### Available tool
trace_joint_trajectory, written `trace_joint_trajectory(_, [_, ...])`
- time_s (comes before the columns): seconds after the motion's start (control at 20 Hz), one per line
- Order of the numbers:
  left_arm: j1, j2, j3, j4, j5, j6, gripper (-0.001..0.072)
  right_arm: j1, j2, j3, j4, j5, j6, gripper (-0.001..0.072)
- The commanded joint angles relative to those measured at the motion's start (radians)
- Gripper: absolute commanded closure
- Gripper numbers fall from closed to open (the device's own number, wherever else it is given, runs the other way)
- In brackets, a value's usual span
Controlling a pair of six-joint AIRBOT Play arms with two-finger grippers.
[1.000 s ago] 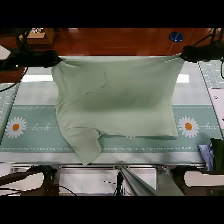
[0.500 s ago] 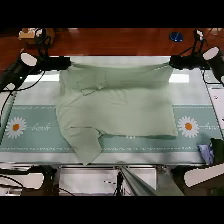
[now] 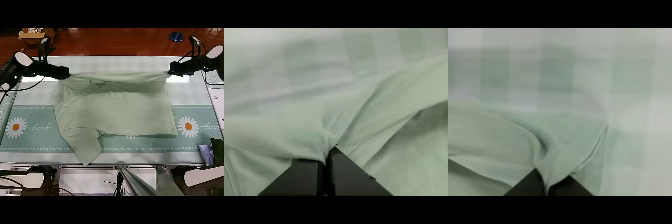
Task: Fold the shirts.
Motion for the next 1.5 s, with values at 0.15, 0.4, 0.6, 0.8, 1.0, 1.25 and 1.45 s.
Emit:
trace_joint_trajectory(0.15, [0.003, -0.001, 0.000, 0.130, -0.338, -0.108, 0.0677, -0.001, 0.005, 0.000, -0.127, 0.224, 0.027, 0.0685])
trace_joint_trajectory(0.4, [0.002, -0.049, 0.000, 0.129, -0.345, -0.142, 0.0676, 0.010, -0.010, -0.001, -0.137, 0.258, 0.029, 0.0684])
trace_joint_trajectory(0.6, [0.000, -0.088, 0.000, 0.126, -0.355, -0.159, 0.0612, 0.021, -0.041, -0.001, -0.139, 0.279, 0.030, 0.0670])
trace_joint_trajectory(0.8, [0.050, -0.032, 0.040, 0.130, -0.433, -0.112, 0.0171, -0.022, 0.002, 0.016, -0.232, 0.372, -0.004, 0.0306])
trace_joint_trajectory(1.0, [0.146, 0.148, -0.142, 0.092, -0.424, -0.128, 0.0171, -0.138, 0.121, -0.108, -0.239, 0.464, 0.015, 0.0305])
trace_joint_trajectory(1.25, [0.293, 0.470, -0.675, -0.024, -0.372, -0.052, 0.0170, -0.321, 0.328, -0.456, -0.032, 0.382, -0.099, 0.0180])
trace_joint_trajectory(1.45, [0.384, 0.627, -0.919, -0.114, -0.372, 0.011, 0.0163, -0.398, 0.417, -0.567, 0.077, 0.350, -0.136, 0.0180])
